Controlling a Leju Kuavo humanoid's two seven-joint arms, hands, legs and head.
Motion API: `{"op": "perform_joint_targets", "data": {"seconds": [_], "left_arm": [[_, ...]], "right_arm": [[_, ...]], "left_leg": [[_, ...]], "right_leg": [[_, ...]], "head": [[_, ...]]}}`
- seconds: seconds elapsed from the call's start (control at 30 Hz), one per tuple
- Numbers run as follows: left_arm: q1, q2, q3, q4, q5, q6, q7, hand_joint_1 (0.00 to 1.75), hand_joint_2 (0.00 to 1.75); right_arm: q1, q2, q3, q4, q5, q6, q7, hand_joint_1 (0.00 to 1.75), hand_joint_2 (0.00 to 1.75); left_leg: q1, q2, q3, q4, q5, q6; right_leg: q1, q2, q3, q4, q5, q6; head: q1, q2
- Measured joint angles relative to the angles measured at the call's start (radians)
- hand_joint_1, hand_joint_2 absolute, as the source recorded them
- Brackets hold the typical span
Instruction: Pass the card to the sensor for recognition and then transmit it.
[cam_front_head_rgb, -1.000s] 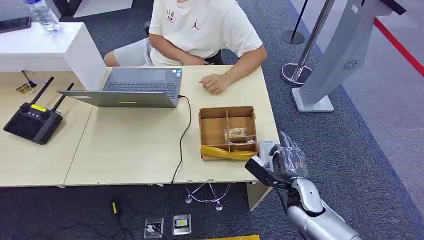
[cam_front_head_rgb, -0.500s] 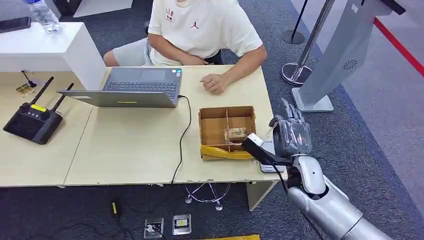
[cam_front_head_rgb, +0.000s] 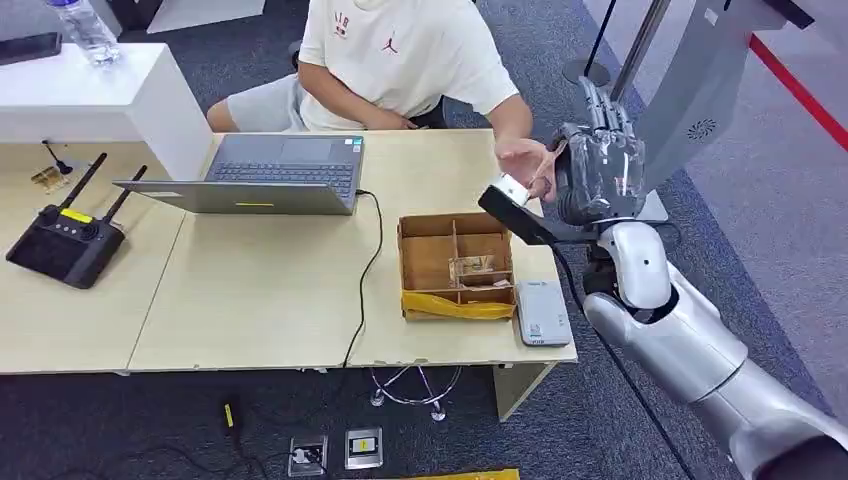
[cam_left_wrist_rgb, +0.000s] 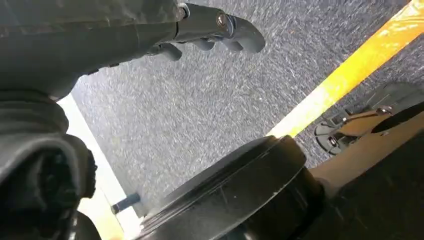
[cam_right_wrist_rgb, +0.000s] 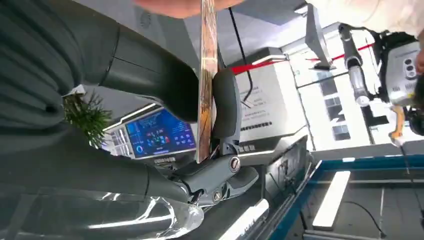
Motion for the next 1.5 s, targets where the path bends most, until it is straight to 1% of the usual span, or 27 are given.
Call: {"op": "perform_joint_targets", "data": {"seconds": [0.1, 0.3, 0.37, 0.53, 0.67, 0.7, 0.73, 0.77, 0.8, 0.9, 0.93, 0.97, 1.0, 1.1, 1.33, 1.5], "left_arm": [[-0.006, -0.003, -0.019, 0.0, -0.008, 0.0, 0.005, 0.0, 0.0], [-0.013, -0.003, -0.022, 0.0, -0.02, 0.0, 0.011, 0.0, 0.0], [-0.016, -0.003, -0.022, 0.0, -0.032, 0.0, 0.018, 0.0, 0.0], [-0.028, -0.003, -0.023, 0.0, -0.07, 0.0, 0.047, 0.0, 0.0], [-0.038, -0.002, -0.023, 0.0, -0.084, 0.0, 0.06, 0.0, 0.0], [-0.038, -0.002, -0.023, 0.0, -0.087, 0.0, 0.061, 0.0, 0.0], [-0.038, -0.002, -0.023, -0.001, -0.087, 0.0, 0.061, 0.0, 0.0], [-0.037, -0.002, -0.023, -0.002, -0.088, 0.0, 0.061, 0.0, 0.0], [-0.037, -0.002, -0.023, -0.002, -0.087, 0.0, 0.061, 0.0, 0.0], [-0.036, -0.002, -0.023, -0.002, -0.086, 0.0, 0.061, 0.0, 0.0], [-0.035, -0.002, -0.023, -0.002, -0.085, 0.0, 0.061, 0.0, 0.0], [-0.035, -0.002, -0.023, -0.002, -0.083, 0.0, 0.061, 0.0, 0.0], [-0.034, -0.002, -0.023, -0.002, -0.083, 0.0, 0.061, 0.0, 0.0], [-0.033, -0.002, -0.023, -0.002, -0.082, 0.0, 0.061, 0.0, 0.0], [-0.03, -0.001, -0.023, -0.002, -0.08, 0.0, 0.061, 0.0, 0.0], [-0.027, -0.001, -0.023, -0.002, -0.072, 0.0, 0.061, 0.0, 0.0]], "right_arm": [[-0.032, 0.01, 0.014, 0.004, -0.003, 0.008, 0.0, 1.75, 1.75], [-0.055, 0.018, 0.031, 0.008, -0.012, 0.024, 0.0, 1.75, 1.75], [-0.068, 0.022, 0.037, 0.013, -0.021, 0.043, 0.001, 1.75, 1.75], [-0.104, 0.037, 0.057, 0.041, -0.057, 0.118, -0.001, 1.75, 1.75], [-0.139, 0.071, 0.084, 0.1, -0.066, 0.162, -0.005, 1.75, 1.75], [-0.146, 0.082, 0.093, 0.12, -0.069, 0.165, -0.01, 1.75, 1.75], [-0.151, 0.092, 0.101, 0.137, -0.073, 0.165, -0.015, 1.69, 1.75], [-0.155, 0.102, 0.111, 0.156, -0.078, 0.164, -0.019, 1.68, 1.75], [-0.157, 0.113, 0.117, 0.171, -0.081, 0.162, -0.023, 1.75, 1.75], [-0.168, 0.144, 0.141, 0.225, -0.095, 0.151, -0.039, 1.73, 1.75], [-0.171, 0.156, 0.148, 0.244, -0.1, 0.146, -0.042, 1.57, 1.75], [-0.176, 0.166, 0.156, 0.264, -0.102, 0.142, -0.045, 1.1, 1.75], [-0.178, 0.175, 0.16, 0.277, -0.103, 0.139, -0.05, 0.0, 1.75], [-0.185, 0.2, 0.177, 0.325, -0.111, 0.133, -0.056, 0.0, 1.75], [-0.185, 0.223, 0.213, 0.388, -0.117, 0.128, -0.065, 0.0, 1.75], [-0.185, 0.234, 0.233, 0.423, -0.134, 0.092, -0.074, 0.0, 1.75]], "left_leg": [[0.0, 0.0, 0.0, 0.0, 0.0, 0.0], [0.0, 0.0, 0.0, 0.0, 0.0, 0.0], [0.0, 0.0, 0.0, 0.0, 0.0, 0.0], [0.0, 0.0, 0.0, 0.0, 0.0, 0.0], [0.0, 0.0, 0.0, 0.0, 0.0, 0.0], [0.001, 0.0, 0.0, 0.0, 0.0, 0.0], [0.001, 0.0, 0.0, 0.0, 0.0, 0.0], [0.001, 0.0, 0.0, 0.0, 0.0, 0.0], [0.001, 0.0, 0.0, 0.0, 0.0, 0.0], [0.001, 0.0, -0.001, 0.0, 0.0, 0.0], [0.001, 0.0, -0.001, 0.0, 0.0, 0.0], [0.001, 0.0, -0.001, 0.0, 0.0, 0.0], [0.001, 0.0, -0.001, 0.0, 0.0, 0.0], [0.001, 0.0, -0.001, 0.0, 0.0, 0.0], [0.001, 0.0, -0.001, 0.0, 0.0, 0.0], [0.001, 0.0, -0.001, 0.0, 0.0, 0.0]], "right_leg": [[0.0, 0.0, 0.0, 0.0, 0.0, 0.0], [0.0, 0.0, 0.0, 0.0, 0.0, 0.0], [0.0, 0.0, 0.0, 0.0, 0.0, 0.0], [0.0, 0.0, 0.0, 0.0, 0.0, 0.0], [0.0, 0.0, 0.0, 0.0, 0.0, 0.0], [0.0, 0.0, 0.0, 0.0, 0.0, 0.0], [0.0, 0.0, 0.0, 0.0, 0.0, 0.0], [0.0, 0.0, 0.0, 0.0, 0.0, 0.0], [0.0, 0.0, 0.0, 0.0, 0.0, 0.0], [0.001, 0.0, 0.0, 0.001, 0.0, 0.0], [0.001, 0.0, 0.0, 0.001, 0.0, 0.0], [0.001, 0.0, -0.001, 0.001, 0.0, 0.0], [0.001, 0.0, 0.0, 0.001, 0.0, 0.0], [0.001, 0.0, -0.001, 0.0, 0.0, 0.0], [0.001, 0.0, 0.0, 0.0, 0.0, 0.0], [0.001, 0.0, -0.001, 0.0, 0.0, 0.0]], "head": [[0.0, 0.0], [0.0, 0.0], [0.0, 0.0], [0.0, 0.0], [0.0, 0.0], [0.0, 0.0], [0.0, 0.0], [0.0, 0.0], [0.0, 0.0], [0.0, 0.0], [0.0, 0.0], [0.0, 0.0], [0.0, 0.0], [0.0, 0.0], [0.0, 0.0], [0.0, 0.0]]}}
